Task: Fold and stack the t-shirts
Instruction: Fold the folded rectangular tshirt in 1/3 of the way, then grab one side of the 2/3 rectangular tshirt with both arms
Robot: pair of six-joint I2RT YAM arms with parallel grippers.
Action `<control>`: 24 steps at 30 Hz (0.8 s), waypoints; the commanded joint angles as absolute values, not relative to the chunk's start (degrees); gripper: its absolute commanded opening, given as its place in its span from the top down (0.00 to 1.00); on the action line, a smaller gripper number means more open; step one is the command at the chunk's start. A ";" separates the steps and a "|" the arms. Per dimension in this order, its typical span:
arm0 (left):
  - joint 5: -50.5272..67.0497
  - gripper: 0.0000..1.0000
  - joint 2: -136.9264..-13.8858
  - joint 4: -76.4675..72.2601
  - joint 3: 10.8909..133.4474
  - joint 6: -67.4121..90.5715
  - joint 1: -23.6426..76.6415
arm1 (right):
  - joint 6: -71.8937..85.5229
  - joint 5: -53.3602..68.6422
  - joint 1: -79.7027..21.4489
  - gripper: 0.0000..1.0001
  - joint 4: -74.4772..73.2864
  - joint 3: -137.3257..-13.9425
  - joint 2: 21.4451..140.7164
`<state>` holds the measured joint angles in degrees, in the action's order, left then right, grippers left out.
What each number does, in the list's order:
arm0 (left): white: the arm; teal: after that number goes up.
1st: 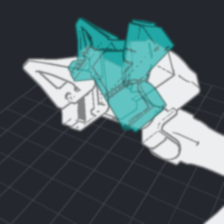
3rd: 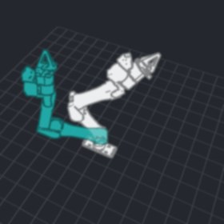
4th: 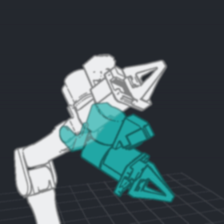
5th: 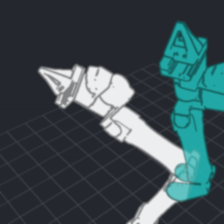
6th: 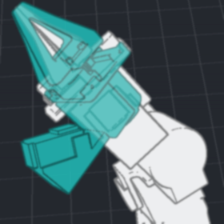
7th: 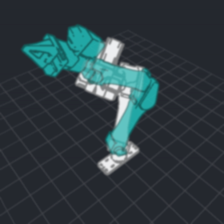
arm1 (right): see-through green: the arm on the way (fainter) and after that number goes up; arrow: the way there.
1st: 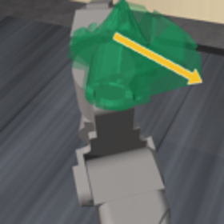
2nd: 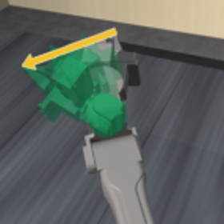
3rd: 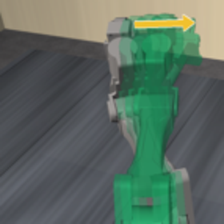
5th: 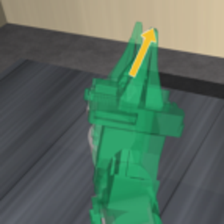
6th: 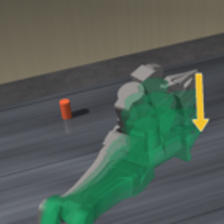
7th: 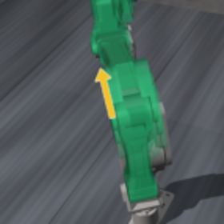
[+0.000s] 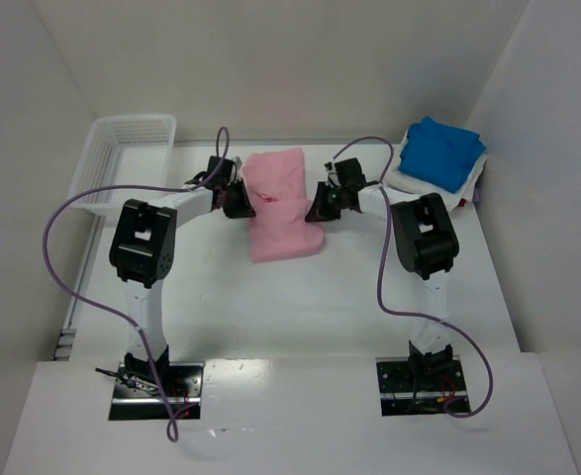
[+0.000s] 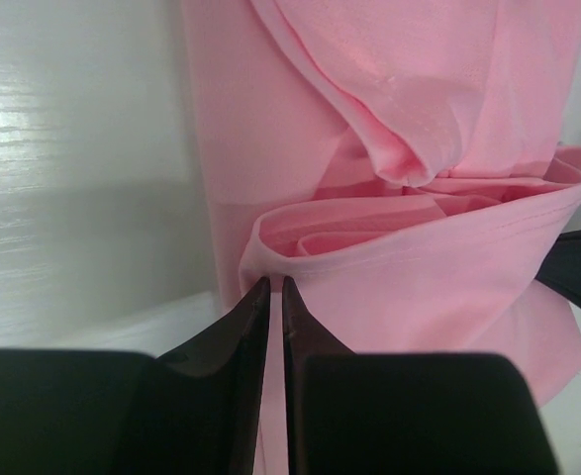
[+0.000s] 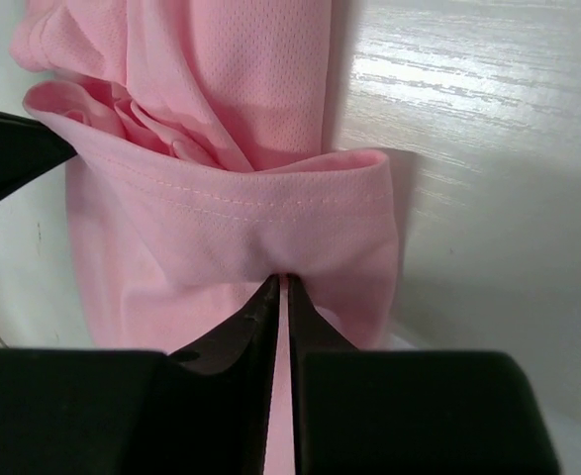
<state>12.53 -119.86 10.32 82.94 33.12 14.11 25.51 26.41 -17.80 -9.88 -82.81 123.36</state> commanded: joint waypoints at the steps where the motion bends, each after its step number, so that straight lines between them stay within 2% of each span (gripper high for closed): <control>1: 11.55 0.83 -119.13 10.02 84.69 31.24 13.97 | 23.72 24.39 -17.05 0.84 -9.59 -85.92 120.34; 4: 11.25 0.78 -116.84 11.01 84.99 30.24 13.97 | 22.50 22.87 -17.05 0.76 -11.03 -86.84 117.40; 7: 12.73 0.66 -112.38 13.05 84.08 29.01 13.75 | 21.62 22.41 -16.21 0.60 -12.83 -86.02 114.56; 10: 15.42 0.36 -107.32 13.36 80.16 29.00 13.45 | 21.10 20.92 -15.66 0.53 -12.83 -80.90 109.89; 12: 17.03 0.24 -104.35 13.36 77.62 29.00 13.45 | 20.85 20.60 -15.29 0.47 -13.36 -76.72 106.62; 14: 18.63 0.19 -101.53 13.36 73.92 29.25 13.69 | 20.48 20.13 -15.29 0.36 -13.36 -72.03 103.82; 17: 19.56 0.19 -98.71 13.97 70.01 29.93 15.25 | 20.48 20.83 -15.29 0.33 -13.36 -66.67 100.66; 24: 22.06 0.19 -98.00 12.61 62.30 32.16 17.93 | 21.09 23.82 -15.29 0.34 -11.14 -60.39 100.62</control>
<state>19.59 -97.99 13.43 64.18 30.61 17.12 21.58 21.91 -15.35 -12.79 -61.49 101.02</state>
